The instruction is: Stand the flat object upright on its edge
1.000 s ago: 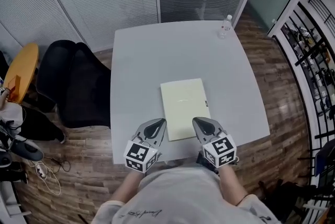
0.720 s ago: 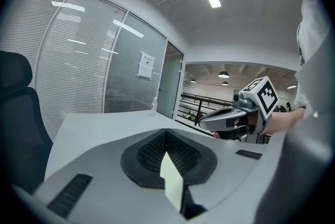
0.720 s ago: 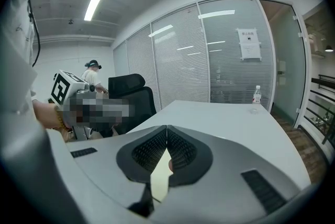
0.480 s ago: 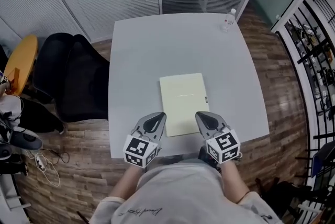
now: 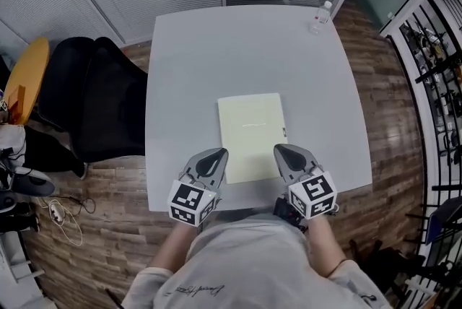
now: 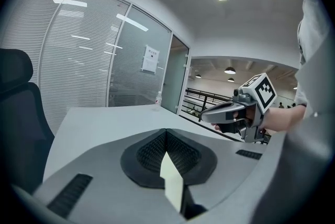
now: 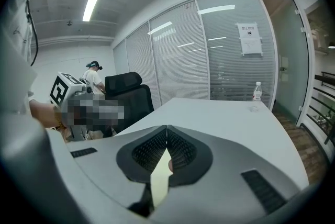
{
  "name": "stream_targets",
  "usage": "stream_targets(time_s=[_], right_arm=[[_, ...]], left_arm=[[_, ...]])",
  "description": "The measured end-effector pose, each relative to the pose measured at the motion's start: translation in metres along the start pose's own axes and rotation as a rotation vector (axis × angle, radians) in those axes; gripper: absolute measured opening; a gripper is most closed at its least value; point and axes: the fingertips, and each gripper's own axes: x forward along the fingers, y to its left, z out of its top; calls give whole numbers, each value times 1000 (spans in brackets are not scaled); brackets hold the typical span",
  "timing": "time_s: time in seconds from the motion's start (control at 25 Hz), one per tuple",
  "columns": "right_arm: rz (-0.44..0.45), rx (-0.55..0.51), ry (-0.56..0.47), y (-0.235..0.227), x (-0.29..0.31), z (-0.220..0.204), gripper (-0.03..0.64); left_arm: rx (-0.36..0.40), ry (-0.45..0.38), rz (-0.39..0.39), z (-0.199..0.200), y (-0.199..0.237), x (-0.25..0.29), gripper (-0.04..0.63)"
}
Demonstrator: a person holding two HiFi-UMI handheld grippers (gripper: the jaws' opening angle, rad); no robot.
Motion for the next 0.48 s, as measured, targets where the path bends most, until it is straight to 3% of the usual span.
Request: stream_targets(time_s=[0.48], right_arm=[[-23, 42, 55, -27, 8, -17, 25]], left_arm=[[-38, 78, 11, -25, 9, 7, 12]])
